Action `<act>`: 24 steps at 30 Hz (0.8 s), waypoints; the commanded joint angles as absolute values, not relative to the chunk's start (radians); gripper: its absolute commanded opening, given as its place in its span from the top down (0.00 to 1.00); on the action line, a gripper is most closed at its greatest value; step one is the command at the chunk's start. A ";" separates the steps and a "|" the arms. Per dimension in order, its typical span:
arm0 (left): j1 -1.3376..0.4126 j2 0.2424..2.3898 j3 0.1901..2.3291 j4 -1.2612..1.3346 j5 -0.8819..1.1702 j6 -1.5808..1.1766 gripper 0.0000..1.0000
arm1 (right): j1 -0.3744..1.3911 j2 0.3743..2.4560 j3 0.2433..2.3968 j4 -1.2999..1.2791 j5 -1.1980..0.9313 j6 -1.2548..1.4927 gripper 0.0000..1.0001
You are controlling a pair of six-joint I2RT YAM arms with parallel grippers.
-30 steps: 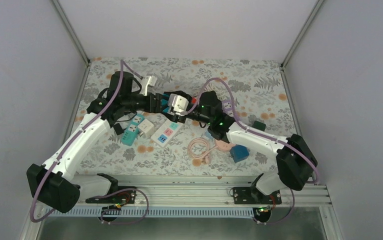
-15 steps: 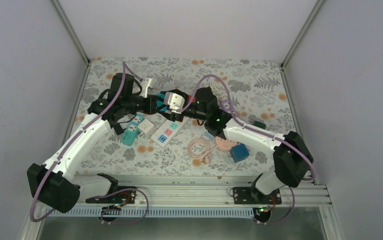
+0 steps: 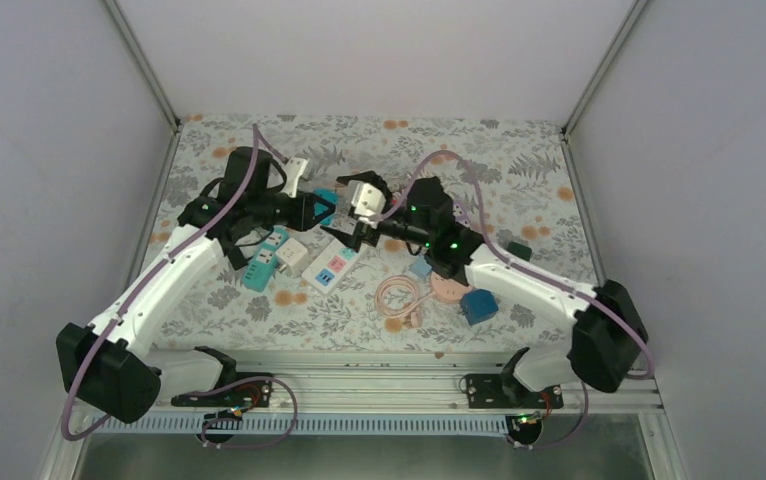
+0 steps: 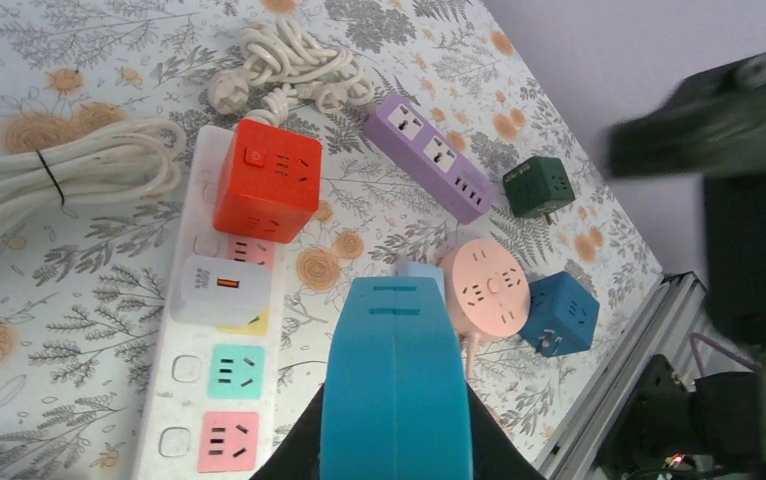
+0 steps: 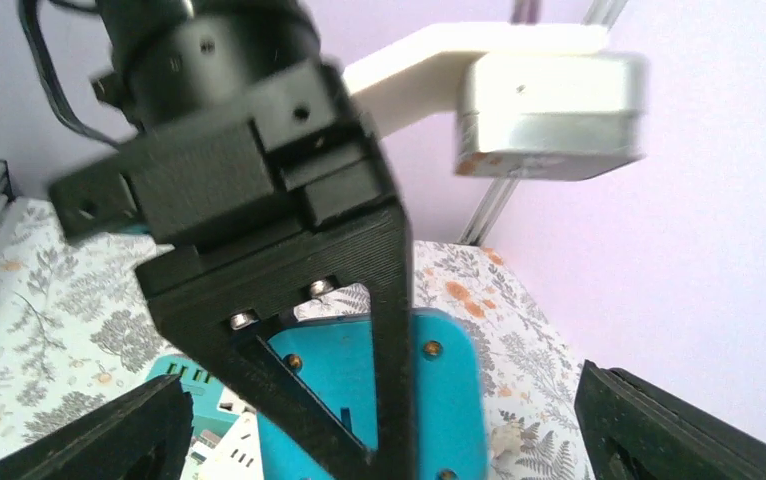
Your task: Insert the plug
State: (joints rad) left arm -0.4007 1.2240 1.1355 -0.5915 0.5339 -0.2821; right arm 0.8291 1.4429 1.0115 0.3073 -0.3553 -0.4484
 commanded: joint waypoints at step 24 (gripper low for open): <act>-0.582 1.438 1.171 -0.679 0.237 -0.143 0.98 | 0.638 0.990 0.848 -0.204 0.110 0.529 0.00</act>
